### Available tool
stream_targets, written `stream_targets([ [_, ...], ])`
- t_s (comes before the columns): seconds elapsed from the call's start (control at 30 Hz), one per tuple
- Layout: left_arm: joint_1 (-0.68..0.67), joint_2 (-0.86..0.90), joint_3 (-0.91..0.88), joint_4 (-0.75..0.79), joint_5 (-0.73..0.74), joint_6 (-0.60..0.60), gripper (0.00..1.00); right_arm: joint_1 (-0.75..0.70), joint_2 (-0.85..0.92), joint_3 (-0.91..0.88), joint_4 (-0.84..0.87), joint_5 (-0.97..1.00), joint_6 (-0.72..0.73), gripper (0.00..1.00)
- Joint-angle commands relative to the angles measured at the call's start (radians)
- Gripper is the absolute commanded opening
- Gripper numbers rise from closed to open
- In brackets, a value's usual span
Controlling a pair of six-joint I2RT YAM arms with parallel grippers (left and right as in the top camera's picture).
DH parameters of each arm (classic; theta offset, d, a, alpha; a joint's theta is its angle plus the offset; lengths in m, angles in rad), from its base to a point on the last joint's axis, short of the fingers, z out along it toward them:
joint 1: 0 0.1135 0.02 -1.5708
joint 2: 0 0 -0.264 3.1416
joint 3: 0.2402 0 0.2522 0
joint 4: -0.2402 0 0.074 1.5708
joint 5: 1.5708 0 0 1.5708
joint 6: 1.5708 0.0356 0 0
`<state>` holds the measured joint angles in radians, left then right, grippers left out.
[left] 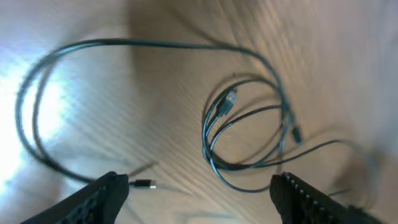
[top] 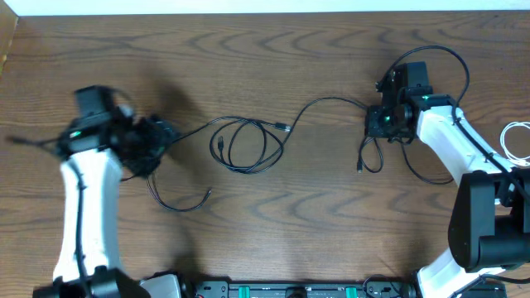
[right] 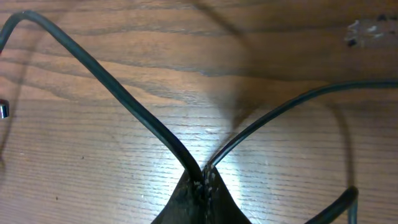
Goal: Untangle cables
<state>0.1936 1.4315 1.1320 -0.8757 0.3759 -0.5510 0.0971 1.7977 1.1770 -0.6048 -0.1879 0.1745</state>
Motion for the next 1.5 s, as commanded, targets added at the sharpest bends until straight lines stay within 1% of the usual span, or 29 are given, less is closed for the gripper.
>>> stream_targets([
  [0.0,-0.109,0.08,0.002,0.015,-0.142,0.005,0.79,0.014,-0.012,-0.003,0.003,-0.014,-0.016,0.01],
  [0.1,-0.196,0.158,0.002,0.031,-0.222,0.005,0.82,0.016,-0.012,-0.003,0.003,-0.014,-0.016,0.01],
  [0.2,-0.243,0.224,0.002,0.044,-0.252,0.008,0.81,0.016,-0.012,-0.003,0.003,-0.014,-0.016,0.01],
  [0.43,-0.267,0.356,0.002,0.119,-0.266,0.008,0.8,0.017,-0.012,-0.003,0.003,-0.014,-0.015,0.01],
  [0.47,-0.267,0.37,0.002,0.133,-0.266,0.008,0.77,0.017,-0.012,-0.003,0.003,-0.014,-0.015,0.01],
  [0.5,-0.267,0.383,0.002,0.146,-0.265,0.008,0.75,0.017,-0.012,-0.003,0.003,-0.014,-0.015,0.01],
  [0.6,-0.267,0.412,0.002,0.172,-0.265,0.008,0.59,0.017,-0.012,-0.003,0.003,-0.014,-0.015,0.01],
  [0.63,-0.267,0.422,0.002,0.181,-0.265,0.008,0.56,0.017,-0.012,-0.003,0.003,-0.014,-0.015,0.01],
  [0.8,-0.269,0.465,0.001,0.208,-0.265,0.008,0.52,0.017,-0.012,-0.003,0.003,-0.014,-0.015,0.01],
  [0.87,-0.269,0.48,0.001,0.204,-0.265,0.008,0.48,0.017,-0.012,-0.003,0.003,-0.014,-0.015,0.01],
  [0.9,-0.269,0.488,0.001,0.203,-0.265,0.008,0.43,0.017,-0.012,-0.003,0.003,-0.014,-0.015,0.01],
  [0.93,-0.269,0.492,0.002,0.2,-0.265,0.008,0.33,0.017,-0.012,-0.003,0.003,-0.014,-0.015,0.01],
  [0.97,-0.269,0.493,0.002,0.192,-0.265,0.009,0.15,0.017,-0.012,-0.003,0.004,-0.014,-0.015,0.01],
  [1.0,-0.269,0.492,0.002,0.177,-0.265,0.009,0.08,0.017,-0.012,-0.003,0.003,-0.013,-0.015,0.01],
  [1.13,-0.252,0.438,0.017,0.123,-0.269,0.041,0.07,0.018,-0.012,-0.003,0.002,-0.013,-0.039,0.01],
  [1.27,-0.183,0.278,0.05,0.079,-0.29,0.044,0.07,0.017,-0.012,-0.003,-0.002,-0.002,-0.049,0.01],
  [1.47,-0.013,-0.019,0.059,0.072,-0.282,-0.061,0.07,0.011,-0.012,-0.003,-0.005,0.002,-0.049,0.01],
])
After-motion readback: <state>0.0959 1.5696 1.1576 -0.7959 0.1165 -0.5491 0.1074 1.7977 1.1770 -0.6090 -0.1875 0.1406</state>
